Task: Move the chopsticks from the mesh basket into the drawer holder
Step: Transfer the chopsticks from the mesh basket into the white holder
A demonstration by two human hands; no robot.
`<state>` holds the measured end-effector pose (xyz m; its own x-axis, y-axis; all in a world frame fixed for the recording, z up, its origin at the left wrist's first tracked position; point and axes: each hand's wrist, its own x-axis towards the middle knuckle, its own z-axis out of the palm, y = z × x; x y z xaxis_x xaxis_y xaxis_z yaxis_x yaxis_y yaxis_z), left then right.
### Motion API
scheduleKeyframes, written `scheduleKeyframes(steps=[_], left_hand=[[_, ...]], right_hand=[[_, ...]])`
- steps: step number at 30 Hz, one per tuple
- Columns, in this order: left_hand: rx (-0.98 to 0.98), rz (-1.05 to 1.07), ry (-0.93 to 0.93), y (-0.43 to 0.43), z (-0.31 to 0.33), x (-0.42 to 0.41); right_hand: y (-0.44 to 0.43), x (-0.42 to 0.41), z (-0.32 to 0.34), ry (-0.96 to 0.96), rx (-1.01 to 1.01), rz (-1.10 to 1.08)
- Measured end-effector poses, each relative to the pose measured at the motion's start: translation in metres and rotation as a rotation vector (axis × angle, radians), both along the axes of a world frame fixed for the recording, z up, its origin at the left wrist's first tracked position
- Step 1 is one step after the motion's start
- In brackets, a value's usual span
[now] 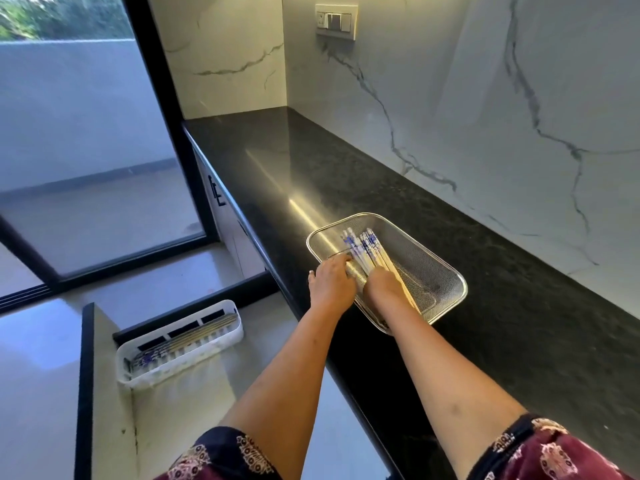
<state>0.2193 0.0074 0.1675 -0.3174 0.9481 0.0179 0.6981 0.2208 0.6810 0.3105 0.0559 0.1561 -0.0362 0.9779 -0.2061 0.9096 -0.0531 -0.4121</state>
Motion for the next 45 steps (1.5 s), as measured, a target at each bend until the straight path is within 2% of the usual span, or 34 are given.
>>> scheduleKeyframes(steps=[2,5,6,8,10,14,16,20,23,24,26,28,31,33,38,45], left_hand=[[0.044,0.043,-0.128,0.001,0.002,0.000],[0.072,0.126,-0.392,0.004,0.009,-0.001],[0.089,0.148,-0.483,0.003,0.012,-0.003],[0.142,0.154,-0.751,0.001,0.021,-0.011],[0.192,0.139,-1.008,-0.004,0.032,-0.024],[0.347,0.181,-1.398,-0.032,0.045,-0.066],[0.377,0.181,-1.500,-0.051,0.044,-0.090],[0.404,0.279,-1.564,-0.090,0.032,-0.133],[0.487,0.359,-1.545,-0.122,0.022,-0.165],[0.508,0.367,-1.518,-0.135,0.018,-0.178],[0.535,0.393,-1.469,-0.159,0.013,-0.200],[0.544,0.426,-1.439,-0.188,0.007,-0.222],[0.565,0.451,-1.423,-0.226,-0.001,-0.239],[0.575,0.448,-1.411,-0.245,-0.007,-0.248],[0.512,0.467,-1.423,-0.262,-0.009,-0.261],[0.536,0.519,-1.477,-0.246,-0.022,-0.249]], right_hand=[[0.002,0.001,0.006,0.224,-0.025,-0.087],[-0.006,-0.002,0.019,0.795,-0.123,-0.126],[-0.009,-0.004,0.025,0.883,-0.119,-0.084],[-0.016,-0.010,0.035,0.957,-0.139,0.045],[-0.025,-0.021,0.044,1.041,-0.242,0.191],[-0.055,-0.053,0.045,1.035,-0.386,0.404],[-0.070,-0.067,0.041,1.041,-0.459,0.469],[-0.111,-0.092,0.028,0.908,-0.577,0.497],[-0.155,-0.108,0.009,0.861,-0.519,0.291],[-0.174,-0.115,0.001,0.948,-0.528,0.132],[-0.205,-0.129,-0.014,1.287,-0.581,-0.239],[-0.236,-0.154,-0.022,1.586,-0.621,-0.484],[-0.273,-0.206,-0.021,1.842,-0.679,-0.568],[-0.290,-0.234,-0.017,1.937,-0.645,-0.630],[-0.305,-0.235,-0.023,1.888,-0.638,-0.670],[-0.290,-0.235,-0.030,1.745,-0.626,-0.567]])
